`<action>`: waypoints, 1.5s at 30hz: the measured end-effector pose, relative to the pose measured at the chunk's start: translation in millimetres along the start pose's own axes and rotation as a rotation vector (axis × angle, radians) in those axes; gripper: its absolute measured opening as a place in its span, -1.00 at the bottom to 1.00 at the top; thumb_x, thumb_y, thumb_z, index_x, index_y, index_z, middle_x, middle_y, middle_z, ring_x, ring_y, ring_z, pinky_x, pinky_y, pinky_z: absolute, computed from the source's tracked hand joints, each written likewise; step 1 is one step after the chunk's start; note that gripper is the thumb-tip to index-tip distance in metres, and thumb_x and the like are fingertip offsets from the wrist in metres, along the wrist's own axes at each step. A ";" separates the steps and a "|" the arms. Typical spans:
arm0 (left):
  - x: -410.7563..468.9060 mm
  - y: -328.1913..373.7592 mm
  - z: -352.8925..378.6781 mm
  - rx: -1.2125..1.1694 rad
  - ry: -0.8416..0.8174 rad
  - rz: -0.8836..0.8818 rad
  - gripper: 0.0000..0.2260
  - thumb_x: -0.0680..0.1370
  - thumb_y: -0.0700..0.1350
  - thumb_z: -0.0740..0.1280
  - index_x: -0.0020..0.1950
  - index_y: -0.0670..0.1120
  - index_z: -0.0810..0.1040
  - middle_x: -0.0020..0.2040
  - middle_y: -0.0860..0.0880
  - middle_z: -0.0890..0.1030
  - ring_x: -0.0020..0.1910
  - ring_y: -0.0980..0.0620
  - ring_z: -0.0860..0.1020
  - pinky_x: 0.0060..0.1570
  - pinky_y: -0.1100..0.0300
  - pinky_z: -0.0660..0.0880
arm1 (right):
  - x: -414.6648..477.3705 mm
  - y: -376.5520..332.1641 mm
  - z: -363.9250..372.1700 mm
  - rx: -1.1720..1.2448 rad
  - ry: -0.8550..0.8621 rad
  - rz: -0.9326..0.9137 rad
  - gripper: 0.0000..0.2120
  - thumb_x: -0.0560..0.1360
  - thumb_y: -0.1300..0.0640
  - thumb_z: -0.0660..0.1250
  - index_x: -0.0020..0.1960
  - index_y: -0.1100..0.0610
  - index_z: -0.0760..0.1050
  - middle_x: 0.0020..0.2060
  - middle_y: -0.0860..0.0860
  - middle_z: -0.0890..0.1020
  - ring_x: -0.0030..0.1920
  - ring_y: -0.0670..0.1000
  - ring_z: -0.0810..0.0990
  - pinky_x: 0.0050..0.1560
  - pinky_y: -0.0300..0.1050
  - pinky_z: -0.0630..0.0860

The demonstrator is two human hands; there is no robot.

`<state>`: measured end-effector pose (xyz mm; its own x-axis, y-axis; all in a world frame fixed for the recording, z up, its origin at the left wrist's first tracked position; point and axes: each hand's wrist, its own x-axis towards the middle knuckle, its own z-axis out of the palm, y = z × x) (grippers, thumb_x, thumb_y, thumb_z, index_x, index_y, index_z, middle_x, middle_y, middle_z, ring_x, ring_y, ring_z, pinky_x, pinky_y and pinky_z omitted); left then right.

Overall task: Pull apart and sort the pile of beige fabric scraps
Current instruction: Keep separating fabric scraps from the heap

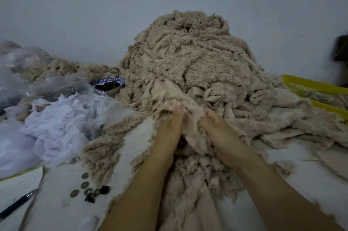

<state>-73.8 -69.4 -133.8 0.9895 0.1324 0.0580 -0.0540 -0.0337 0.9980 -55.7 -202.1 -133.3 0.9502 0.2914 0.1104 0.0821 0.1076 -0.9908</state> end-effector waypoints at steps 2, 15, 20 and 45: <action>2.8 -1.8 2.6 -0.016 -0.014 -0.036 -0.64 0.44 0.43 0.28 -0.22 0.21 0.68 -0.24 0.21 0.68 -0.24 0.28 0.63 -0.26 0.31 0.52 | -2.4 0.3 3.3 -0.250 -0.020 -0.027 -0.82 0.60 0.18 0.19 -0.16 0.10 0.46 -0.33 0.00 0.50 -0.35 -0.05 0.46 -0.33 -0.19 0.42; 19.2 -1.5 -26.7 -1.030 -0.074 -0.124 -0.66 0.63 -0.01 0.27 0.28 -0.19 0.59 0.24 -0.20 0.63 0.23 -0.16 0.61 0.27 -0.10 0.51 | 3.2 5.0 -4.9 -0.418 -0.010 0.097 -0.69 0.57 0.19 0.17 -0.33 0.04 0.49 -0.35 0.02 0.46 -0.32 -0.02 0.43 -0.27 -0.17 0.33; 8.3 -0.6 -4.8 -0.530 -0.162 0.052 -0.85 0.58 -0.11 0.33 0.01 -0.09 0.68 0.01 -0.13 0.71 0.02 -0.06 0.68 -0.01 0.10 0.63 | 6.2 5.1 -9.3 0.129 0.164 0.078 -0.67 0.58 -0.13 0.24 -0.12 -0.02 0.71 -0.13 0.00 0.73 -0.12 0.01 0.71 -0.16 -0.11 0.64; 16.8 -0.6 -19.1 -0.934 0.061 -0.329 -0.70 0.56 0.04 0.36 0.01 -0.19 0.70 -0.05 -0.22 0.72 -0.16 -0.17 0.72 -0.22 -0.04 0.61 | 2.2 16.5 2.2 -0.400 -0.057 -0.167 -0.48 0.62 0.16 0.25 -0.49 -0.08 0.23 -0.52 -0.19 0.25 -0.48 -0.18 0.28 -0.37 -0.29 0.47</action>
<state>-59.7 -48.3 -132.9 0.9669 0.0467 -0.2508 0.1123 0.8049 0.5827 -53.0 -197.6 -149.3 0.8971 0.3541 0.2644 0.3535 -0.2159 -0.9102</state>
